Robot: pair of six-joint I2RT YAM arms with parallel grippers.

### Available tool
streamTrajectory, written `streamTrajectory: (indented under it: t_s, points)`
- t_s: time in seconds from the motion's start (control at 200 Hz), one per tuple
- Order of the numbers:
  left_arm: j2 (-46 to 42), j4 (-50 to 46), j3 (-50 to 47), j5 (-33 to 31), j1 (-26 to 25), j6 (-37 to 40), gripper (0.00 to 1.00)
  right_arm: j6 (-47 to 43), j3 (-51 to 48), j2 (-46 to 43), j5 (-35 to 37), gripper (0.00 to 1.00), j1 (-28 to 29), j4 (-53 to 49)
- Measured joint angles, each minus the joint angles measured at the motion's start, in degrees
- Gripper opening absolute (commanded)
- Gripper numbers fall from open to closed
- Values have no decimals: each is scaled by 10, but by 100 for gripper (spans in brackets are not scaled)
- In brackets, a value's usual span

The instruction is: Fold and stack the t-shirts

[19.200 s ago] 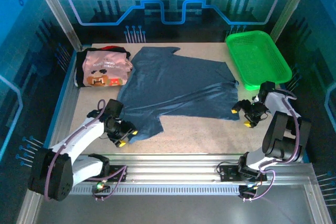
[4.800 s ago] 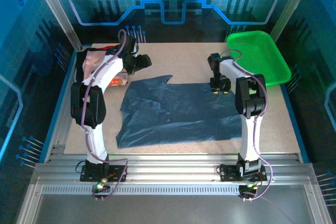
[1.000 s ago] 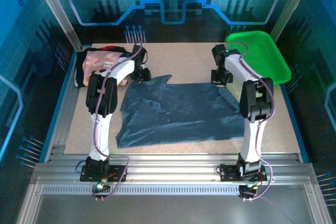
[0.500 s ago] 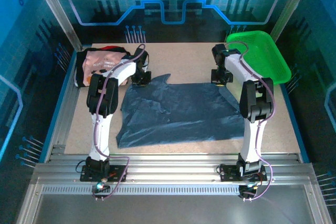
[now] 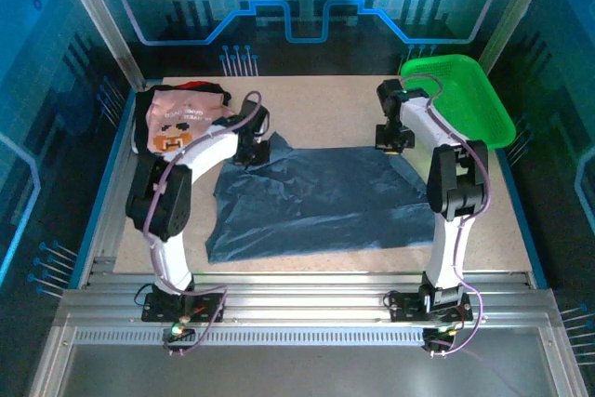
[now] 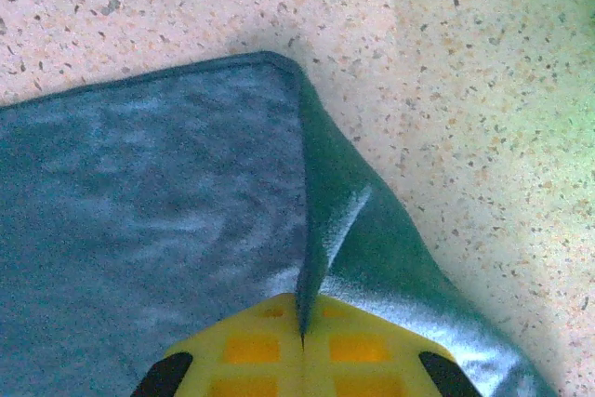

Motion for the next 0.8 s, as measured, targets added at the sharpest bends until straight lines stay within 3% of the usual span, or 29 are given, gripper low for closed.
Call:
streamTrajectory:
  t_s: [0.07,0.11,0.17,0.22,0.255,0.415,0.55,0.695,0.8]
  points:
    - [-31,13,-61,-10,-31,-29,2,2,-18,-13,0,0,-1,4]
    - [-43,18,-93,-14,-49,-49,8,3,-28,-19,0,0,-1,5]
    - [-56,24,-137,-14,-74,-75,22,5,-42,-27,0,0,-1,7]
    - [-65,28,-168,-14,-92,-102,46,5,-52,-31,0,0,-1,9]
    - [-76,30,-185,-15,-104,-116,58,5,-59,-34,0,0,-1,11]
    - [-181,33,-214,-10,-127,-172,82,5,-79,-44,0,0,-1,15]
    - [-269,29,-202,-6,-104,-194,84,5,-86,-53,0,0,-1,19]
    - [-303,20,-192,10,-19,-201,83,5,-91,-59,0,0,-1,23]
    - [-302,20,-206,54,44,-193,76,5,-96,-59,0,0,-1,27]
